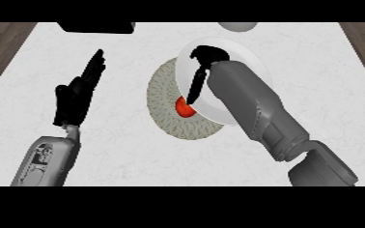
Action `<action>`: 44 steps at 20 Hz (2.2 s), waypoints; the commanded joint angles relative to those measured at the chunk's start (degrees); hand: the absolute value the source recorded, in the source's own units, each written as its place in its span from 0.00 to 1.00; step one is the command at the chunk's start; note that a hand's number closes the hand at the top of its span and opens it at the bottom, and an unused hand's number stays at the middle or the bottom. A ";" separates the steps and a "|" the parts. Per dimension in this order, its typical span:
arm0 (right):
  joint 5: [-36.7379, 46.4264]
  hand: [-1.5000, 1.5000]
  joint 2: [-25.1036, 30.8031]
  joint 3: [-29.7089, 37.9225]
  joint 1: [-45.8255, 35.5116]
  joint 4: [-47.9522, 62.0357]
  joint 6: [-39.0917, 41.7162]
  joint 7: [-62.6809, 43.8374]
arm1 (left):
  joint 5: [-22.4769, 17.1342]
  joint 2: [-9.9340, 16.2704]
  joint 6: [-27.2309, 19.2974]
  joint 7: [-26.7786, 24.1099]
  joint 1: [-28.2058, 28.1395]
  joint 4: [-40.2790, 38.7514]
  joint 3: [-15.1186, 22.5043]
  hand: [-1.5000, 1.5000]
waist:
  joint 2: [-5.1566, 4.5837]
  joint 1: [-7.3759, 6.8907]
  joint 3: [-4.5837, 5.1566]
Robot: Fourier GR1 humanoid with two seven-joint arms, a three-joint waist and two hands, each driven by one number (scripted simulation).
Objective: Pick the sweet potato from the placemat and place it in the plate
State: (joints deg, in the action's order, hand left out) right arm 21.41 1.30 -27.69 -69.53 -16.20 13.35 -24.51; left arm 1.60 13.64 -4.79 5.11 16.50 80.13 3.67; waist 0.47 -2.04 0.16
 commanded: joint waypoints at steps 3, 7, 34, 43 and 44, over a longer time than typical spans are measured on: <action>2.52 1.00 -1.01 0.40 1.06 2.56 -1.23 2.29 | -0.72 1.10 1.69 0.69 -2.32 2.57 -1.41 0.50 | -0.80 0.51 -0.16; 3.18 1.00 -0.77 0.40 4.80 -0.03 -8.84 -0.66 | 0.87 -0.63 -0.96 4.55 -0.58 3.36 -0.69 0.50 | -0.25 1.89 -0.18; -4.71 1.00 32.90 6.65 21.30 -57.10 -19.44 -8.03 | -0.13 0.58 -1.02 1.73 -6.63 4.30 -3.26 0.50 | 1.12 6.38 -0.09; 2.56 1.00 21.72 4.91 24.69 -62.03 -23.23 -18.00 | 0.11 0.53 2.08 0.11 -0.53 -0.92 -3.80 0.50 | -0.49 2.00 -0.14; 2.42 1.00 21.16 6.11 22.70 -61.27 -21.14 -18.94 | 1.22 -0.68 0.90 2.87 -1.64 3.32 -2.08 0.50 | -0.42 1.75 -0.15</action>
State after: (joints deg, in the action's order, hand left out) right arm 21.75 26.25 -22.15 -45.86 -78.42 -8.79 -41.54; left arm 2.24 13.65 -4.19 5.72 13.93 81.15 0.72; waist 0.37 0.99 0.04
